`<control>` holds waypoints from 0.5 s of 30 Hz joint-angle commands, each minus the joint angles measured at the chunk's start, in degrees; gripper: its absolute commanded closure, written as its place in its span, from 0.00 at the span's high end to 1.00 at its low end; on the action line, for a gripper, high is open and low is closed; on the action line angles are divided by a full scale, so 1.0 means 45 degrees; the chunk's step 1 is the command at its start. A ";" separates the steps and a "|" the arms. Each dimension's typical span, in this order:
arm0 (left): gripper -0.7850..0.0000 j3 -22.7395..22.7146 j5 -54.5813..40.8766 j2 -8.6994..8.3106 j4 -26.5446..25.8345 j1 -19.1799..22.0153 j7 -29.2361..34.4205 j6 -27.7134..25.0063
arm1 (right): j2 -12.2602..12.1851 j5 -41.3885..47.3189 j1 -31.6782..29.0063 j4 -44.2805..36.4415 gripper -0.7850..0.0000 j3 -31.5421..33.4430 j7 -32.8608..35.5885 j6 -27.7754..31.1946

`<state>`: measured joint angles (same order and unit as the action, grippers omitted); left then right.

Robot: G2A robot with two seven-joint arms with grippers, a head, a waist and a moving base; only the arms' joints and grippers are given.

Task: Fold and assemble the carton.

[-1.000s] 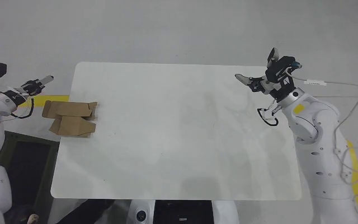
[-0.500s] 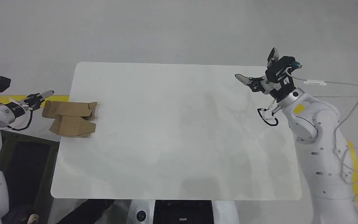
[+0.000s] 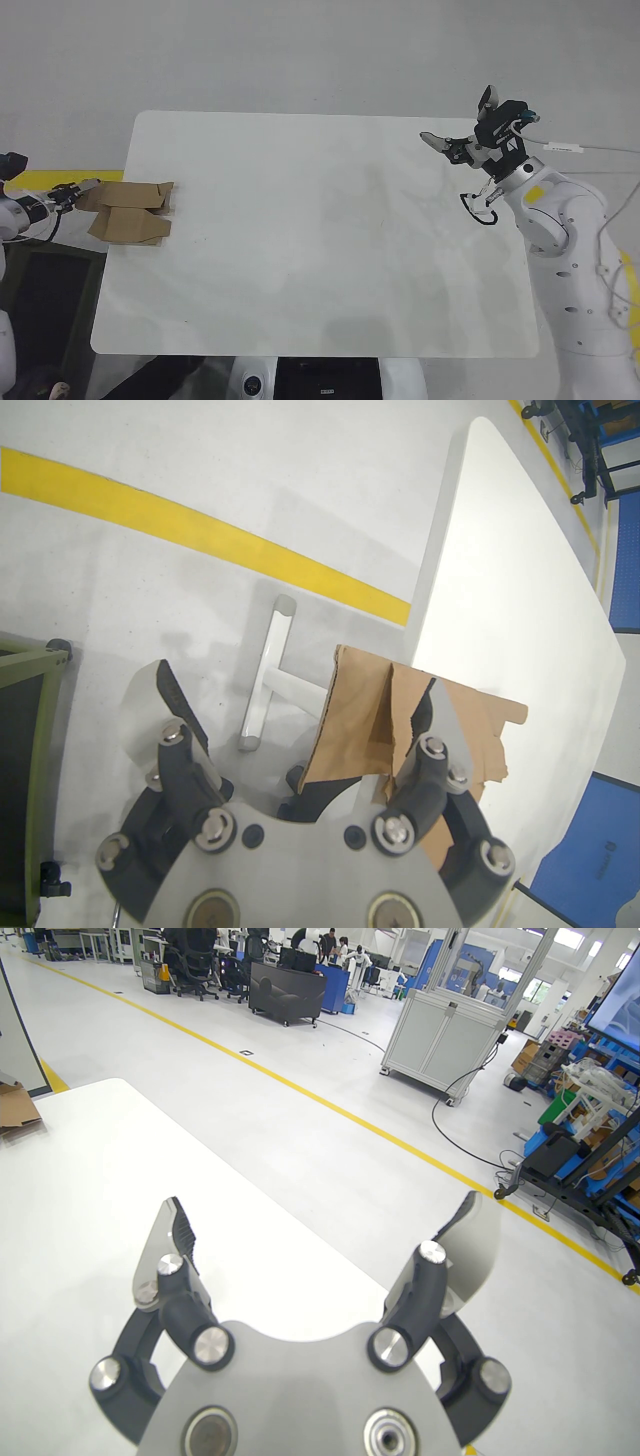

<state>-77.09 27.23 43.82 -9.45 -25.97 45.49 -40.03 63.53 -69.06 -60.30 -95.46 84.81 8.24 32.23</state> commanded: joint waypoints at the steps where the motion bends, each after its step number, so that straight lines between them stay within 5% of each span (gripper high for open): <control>1: 1.00 -0.0021 -0.0149 0.0009 -0.0017 -0.0041 0.0194 -0.0130 | 0.0000 0.0000 0.0000 0.0000 1.00 0.0000 0.0000 0.0000; 3: 0.93 -0.0028 -0.0260 0.0020 -0.0037 -0.0079 0.0297 -0.0198 | 0.0000 0.0000 0.0000 0.0000 1.00 0.0000 0.0000 0.0000; 4: 0.46 -0.0026 -0.0305 0.0029 -0.0044 -0.0099 0.0348 -0.0216 | 0.0000 0.0000 0.0000 0.0000 1.00 0.0000 0.0000 0.0000; 7: 0.06 -0.0039 -0.0495 0.0060 -0.0050 -0.0138 0.0500 -0.0244 | 0.0000 0.0000 0.0000 0.0000 1.00 0.0000 0.0000 0.0000; 8: 0.00 -0.0042 -0.0557 0.0069 -0.0048 -0.0152 0.0570 -0.0261 | 0.0000 0.0000 0.0000 0.0000 1.00 0.0000 0.0000 0.0000; 15: 0.00 -0.0082 -0.0986 0.0127 -0.0036 -0.0238 0.0810 -0.0233 | 0.0000 0.0000 0.0000 0.0000 1.00 0.0000 0.0000 0.0000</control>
<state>-77.39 23.15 44.37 -9.62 -27.01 49.01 -41.02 63.53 -69.06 -60.30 -95.46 84.81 8.24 32.23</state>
